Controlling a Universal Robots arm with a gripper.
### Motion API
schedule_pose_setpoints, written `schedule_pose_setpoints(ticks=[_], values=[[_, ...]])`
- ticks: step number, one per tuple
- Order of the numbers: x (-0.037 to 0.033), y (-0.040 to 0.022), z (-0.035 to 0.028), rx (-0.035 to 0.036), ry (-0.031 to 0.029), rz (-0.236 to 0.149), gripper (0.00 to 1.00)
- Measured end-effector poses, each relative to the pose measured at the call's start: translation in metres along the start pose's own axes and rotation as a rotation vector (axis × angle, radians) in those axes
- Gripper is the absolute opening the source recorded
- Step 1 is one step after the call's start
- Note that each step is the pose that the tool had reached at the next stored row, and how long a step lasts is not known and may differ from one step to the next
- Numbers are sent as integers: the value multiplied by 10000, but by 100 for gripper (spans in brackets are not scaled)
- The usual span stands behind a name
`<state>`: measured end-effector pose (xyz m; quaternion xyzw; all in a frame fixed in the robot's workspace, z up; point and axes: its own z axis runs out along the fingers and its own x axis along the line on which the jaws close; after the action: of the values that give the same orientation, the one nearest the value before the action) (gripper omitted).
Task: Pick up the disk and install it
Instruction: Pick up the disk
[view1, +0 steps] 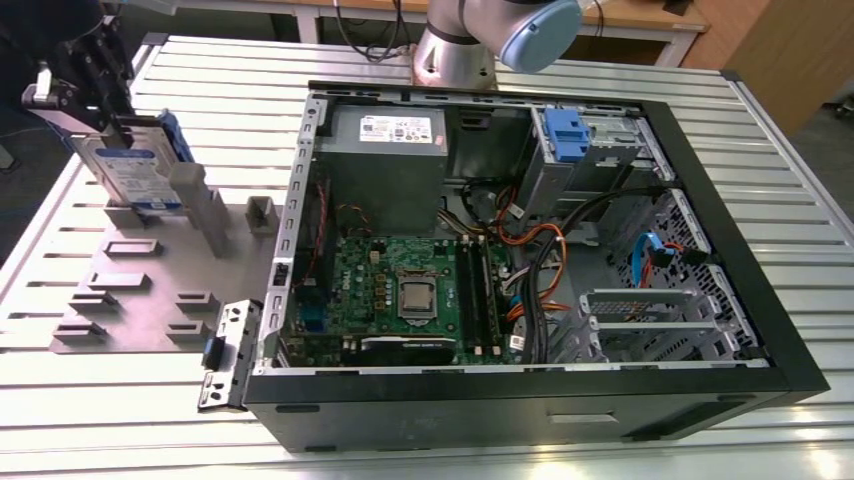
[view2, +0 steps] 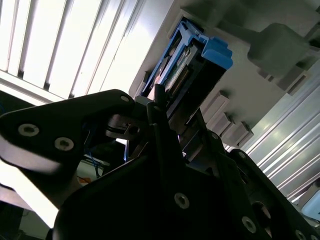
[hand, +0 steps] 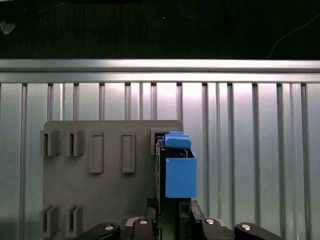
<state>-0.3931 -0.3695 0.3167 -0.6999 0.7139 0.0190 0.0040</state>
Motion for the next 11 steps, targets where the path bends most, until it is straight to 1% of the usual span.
schedule_pose_setpoints(ticks=[6,11], values=[[-1,1,-41,3,-2,0,35],[-2,1,-61,3,-2,0,35]])
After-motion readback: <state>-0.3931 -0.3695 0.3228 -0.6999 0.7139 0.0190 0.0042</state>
